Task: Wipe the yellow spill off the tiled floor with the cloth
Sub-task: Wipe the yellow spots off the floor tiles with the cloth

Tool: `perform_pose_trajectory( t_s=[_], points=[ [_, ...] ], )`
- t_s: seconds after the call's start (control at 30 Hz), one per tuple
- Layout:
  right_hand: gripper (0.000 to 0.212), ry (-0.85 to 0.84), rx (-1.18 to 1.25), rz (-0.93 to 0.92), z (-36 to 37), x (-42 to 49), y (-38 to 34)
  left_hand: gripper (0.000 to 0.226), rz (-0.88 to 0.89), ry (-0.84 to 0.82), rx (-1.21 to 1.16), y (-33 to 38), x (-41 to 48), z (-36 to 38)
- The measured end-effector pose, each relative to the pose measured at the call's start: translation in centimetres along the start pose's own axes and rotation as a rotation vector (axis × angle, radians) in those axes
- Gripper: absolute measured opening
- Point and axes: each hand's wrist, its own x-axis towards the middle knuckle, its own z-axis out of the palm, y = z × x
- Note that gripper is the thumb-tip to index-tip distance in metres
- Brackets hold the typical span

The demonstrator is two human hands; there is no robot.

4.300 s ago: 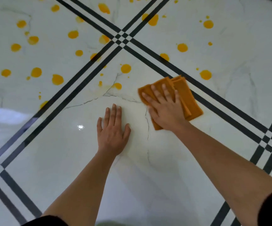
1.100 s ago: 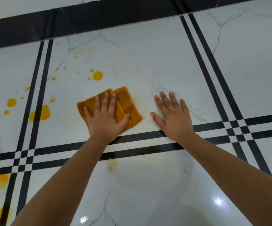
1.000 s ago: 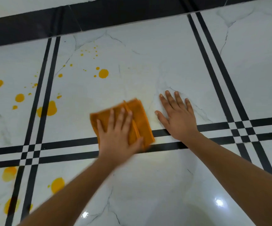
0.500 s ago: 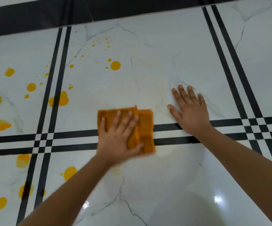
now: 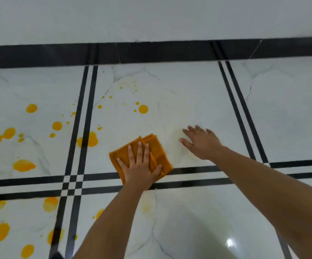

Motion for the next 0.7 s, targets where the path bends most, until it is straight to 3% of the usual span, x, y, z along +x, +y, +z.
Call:
perform_pose_trajectory(
  t_s=[0.1, 0.2, 0.47, 0.57, 0.7],
  points=[
    [0.059, -0.042, 0.041, -0.045, -2.5, 2.9, -1.6, 0.089, 0.045, -0.051, 0.007, -0.1, 2.4, -1.0],
    [0.058, -0.035, -0.031, -0.134, -3.1, 6.7, -1.9, 0.088, 0.028, 0.007, -0.016, 0.2, 5.4, -1.3],
    [0.059, 0.214, 0.015, -0.162, -2.1, 17.6, -0.1, 0.085, -0.097, 0.175, -0.019, -0.4, 18.1, -4.3],
    [0.073, 0.306, 0.031, -0.247, -2.5, 21.7, -0.6, 0.079, -0.292, 0.158, -0.099, -2.8, 23.9, -6.2],
    [0.066, 0.379, 0.044, -0.269, -2.3, 23.5, -0.9, 0.077, -0.538, 0.172, -0.193, -3.2, 27.5, -8.0]
  ],
)
